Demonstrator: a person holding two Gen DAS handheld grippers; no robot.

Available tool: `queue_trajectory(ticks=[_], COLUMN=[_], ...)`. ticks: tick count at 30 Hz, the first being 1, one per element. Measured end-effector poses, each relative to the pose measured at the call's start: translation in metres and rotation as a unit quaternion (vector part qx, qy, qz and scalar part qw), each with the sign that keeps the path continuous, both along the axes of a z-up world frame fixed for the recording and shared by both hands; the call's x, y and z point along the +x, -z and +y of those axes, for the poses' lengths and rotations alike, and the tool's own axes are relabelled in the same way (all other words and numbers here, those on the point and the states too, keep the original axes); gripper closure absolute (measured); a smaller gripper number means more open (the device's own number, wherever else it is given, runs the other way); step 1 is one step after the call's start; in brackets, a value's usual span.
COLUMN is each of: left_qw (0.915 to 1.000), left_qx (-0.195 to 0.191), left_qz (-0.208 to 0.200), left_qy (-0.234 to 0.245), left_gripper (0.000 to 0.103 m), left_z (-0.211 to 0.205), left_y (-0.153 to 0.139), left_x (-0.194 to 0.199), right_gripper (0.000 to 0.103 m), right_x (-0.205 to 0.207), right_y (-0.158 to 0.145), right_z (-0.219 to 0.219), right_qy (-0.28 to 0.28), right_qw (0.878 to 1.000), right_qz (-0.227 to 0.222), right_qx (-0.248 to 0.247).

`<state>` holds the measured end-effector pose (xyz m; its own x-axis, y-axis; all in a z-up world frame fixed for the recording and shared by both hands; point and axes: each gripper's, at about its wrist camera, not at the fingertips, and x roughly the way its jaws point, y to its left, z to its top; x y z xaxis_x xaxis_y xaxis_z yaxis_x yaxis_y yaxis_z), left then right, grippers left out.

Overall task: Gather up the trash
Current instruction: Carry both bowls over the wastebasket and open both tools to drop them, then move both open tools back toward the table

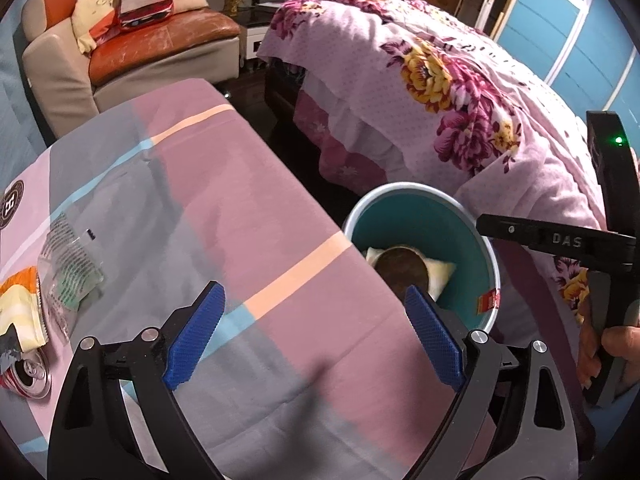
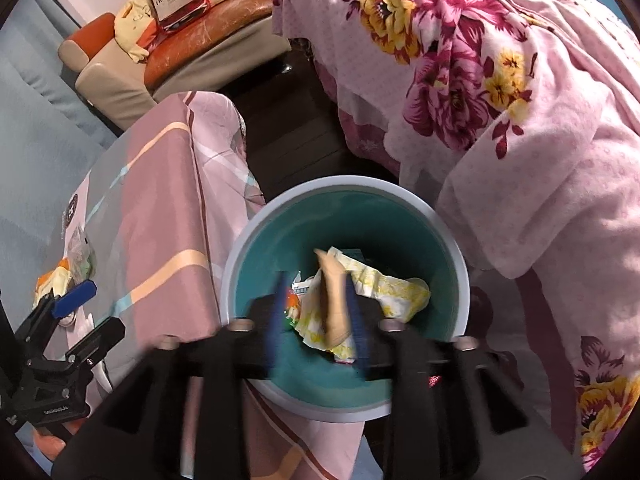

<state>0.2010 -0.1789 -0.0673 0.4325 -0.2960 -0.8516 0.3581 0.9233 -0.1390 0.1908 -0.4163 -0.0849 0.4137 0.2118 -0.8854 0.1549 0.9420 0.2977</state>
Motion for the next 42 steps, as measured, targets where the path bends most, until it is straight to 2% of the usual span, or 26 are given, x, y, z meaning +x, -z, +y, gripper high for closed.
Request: queue_trajectory(ticks=[3,5,14,24,34,42], left_qw=[1.0000,1.0000,0.9999,0.9995,0.9967,0.9902], left_qx=[-0.003,-0.005,-0.003,-0.005,-0.004,0.007], left_qz=[0.003,0.004,0.001,-0.014,-0.023,-0.026], left_qy=[-0.005,-0.007,-0.011,-0.029,-0.077,-0.137], left_gripper=[0.011,0.011,0.008,0.007,0.006,0.006], left_z=[0.005,0.009,0.023,0.057,0.127,0.203], left_y=[0.000,0.001,-0.007,-0.020,-0.027,-0.017], left_x=[-0.001,-0.004,-0.021,-0.048,-0.074,-0.096], right_gripper=[0.034,0.029,0.028,0.028,0.025,0.023], right_x=[-0.001,-0.002,-0.017,-0.034,-0.041,-0.041], right_y=[-0.005,-0.008,-0.023,-0.047,-0.062,-0.044], right_z=[0.005,0.007,0.014,0.055,0.122,0.203], right_qy=[0.000,0.000,-0.002,-0.041,-0.101,-0.174], right_qw=[1.000,1.000,1.000,0.998,0.994,0.984], right_qz=[-0.003,0.001,0.001,-0.011,-0.014,0.014], right_qx=[-0.010,-0.013,-0.023,-0.036,-0.046,-0.043])
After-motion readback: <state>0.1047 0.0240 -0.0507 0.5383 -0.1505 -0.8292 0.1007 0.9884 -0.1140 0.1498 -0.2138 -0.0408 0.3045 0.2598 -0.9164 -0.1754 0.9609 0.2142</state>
